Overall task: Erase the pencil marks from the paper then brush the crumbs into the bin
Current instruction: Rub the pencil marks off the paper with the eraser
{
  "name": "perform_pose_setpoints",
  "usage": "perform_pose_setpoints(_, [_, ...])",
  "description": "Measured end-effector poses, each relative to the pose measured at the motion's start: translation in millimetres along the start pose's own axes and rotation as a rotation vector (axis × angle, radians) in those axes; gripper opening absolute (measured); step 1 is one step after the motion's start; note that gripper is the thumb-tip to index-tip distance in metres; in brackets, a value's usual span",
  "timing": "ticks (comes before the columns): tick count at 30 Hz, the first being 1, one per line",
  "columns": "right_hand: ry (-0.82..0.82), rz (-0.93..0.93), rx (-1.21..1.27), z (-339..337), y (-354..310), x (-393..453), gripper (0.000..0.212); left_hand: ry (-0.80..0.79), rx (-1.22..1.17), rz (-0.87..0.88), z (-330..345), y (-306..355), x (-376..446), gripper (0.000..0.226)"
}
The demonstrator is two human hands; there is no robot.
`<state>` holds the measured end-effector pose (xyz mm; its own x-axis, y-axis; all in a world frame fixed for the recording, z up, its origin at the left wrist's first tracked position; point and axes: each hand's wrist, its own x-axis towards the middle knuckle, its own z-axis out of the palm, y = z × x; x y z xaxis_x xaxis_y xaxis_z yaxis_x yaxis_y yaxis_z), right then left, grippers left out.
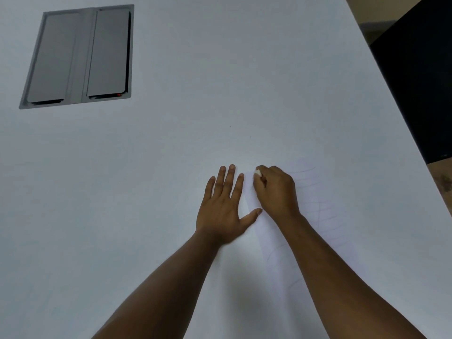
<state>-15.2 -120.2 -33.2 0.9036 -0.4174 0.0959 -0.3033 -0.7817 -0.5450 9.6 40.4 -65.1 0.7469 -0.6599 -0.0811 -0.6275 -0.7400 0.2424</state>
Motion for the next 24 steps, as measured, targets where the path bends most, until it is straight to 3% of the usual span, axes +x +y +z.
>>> perform_pose_setpoints(3, [-0.078, -0.111, 0.014, 7, -9, -13, 0.019, 0.005, 0.006, 0.014, 0, -1, 0, 0.093])
perform_pose_setpoints(7, [0.078, 0.023, -0.036, -2, 9, 2, 0.017, 0.011, -0.008, -0.007, 0, 1, 0, 0.093])
perform_pose_setpoints(12, [-0.037, -0.096, 0.002, 10, -6, -13, 0.021, 0.017, 0.020, 0.011, 0, -1, 0, 0.093])
perform_pose_setpoints(17, [0.129, 0.093, -0.019, -3, 9, 3, 0.016, 0.007, -0.009, -0.011, -1, 2, 0, 0.094])
perform_pose_setpoints(22, [0.006, -0.040, -0.010, 15, -13, -13, 0.020, 0.000, 0.015, 0.014, -1, -1, 0, 0.096])
perform_pose_setpoints(24, [0.056, 0.024, -0.045, 11, -3, -6, 0.021, 0.004, 0.000, 0.010, -1, 0, 0, 0.096])
